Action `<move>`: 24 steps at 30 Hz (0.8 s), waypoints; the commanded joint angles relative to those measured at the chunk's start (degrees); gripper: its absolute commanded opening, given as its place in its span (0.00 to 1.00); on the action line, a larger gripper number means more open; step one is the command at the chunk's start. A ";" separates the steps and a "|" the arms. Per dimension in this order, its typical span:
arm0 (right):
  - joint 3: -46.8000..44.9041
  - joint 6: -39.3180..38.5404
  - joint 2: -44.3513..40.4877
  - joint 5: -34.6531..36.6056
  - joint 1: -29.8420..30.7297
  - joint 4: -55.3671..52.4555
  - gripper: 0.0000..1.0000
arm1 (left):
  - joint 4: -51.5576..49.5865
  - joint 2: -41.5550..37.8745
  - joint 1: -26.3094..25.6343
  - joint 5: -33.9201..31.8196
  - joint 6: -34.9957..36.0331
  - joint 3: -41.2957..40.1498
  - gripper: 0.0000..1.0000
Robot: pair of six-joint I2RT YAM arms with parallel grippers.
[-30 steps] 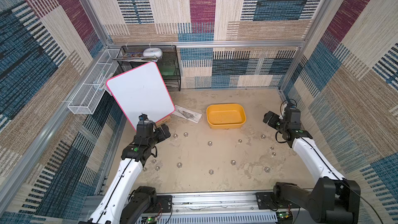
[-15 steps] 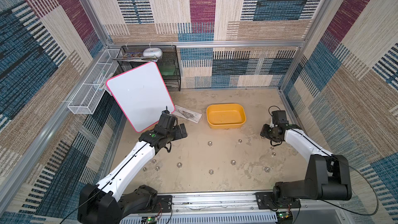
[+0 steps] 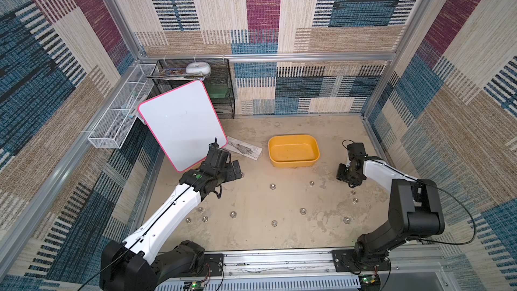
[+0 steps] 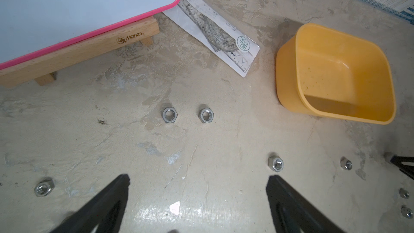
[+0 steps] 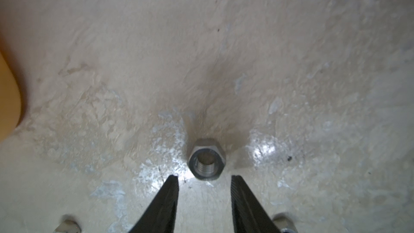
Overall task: Put the nuts on the desktop into the storage box
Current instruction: Pick up the nut from the center of the board.
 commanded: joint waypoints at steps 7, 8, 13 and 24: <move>2.78 -0.82 4.00 0.43 0.25 0.01 0.45 | 0.08 -0.11 0.00 -1.63 0.41 0.39 1.00; 3.00 -0.82 4.31 0.21 0.29 0.17 0.45 | 0.04 -0.04 0.01 -1.76 0.33 0.32 1.00; 5.54 -0.56 6.98 1.28 1.75 -0.93 0.42 | -0.54 0.36 0.06 -1.88 0.19 0.76 1.00; 5.92 -0.64 7.69 3.64 3.62 -2.35 0.37 | -0.51 0.14 0.00 -1.71 -0.20 0.64 1.00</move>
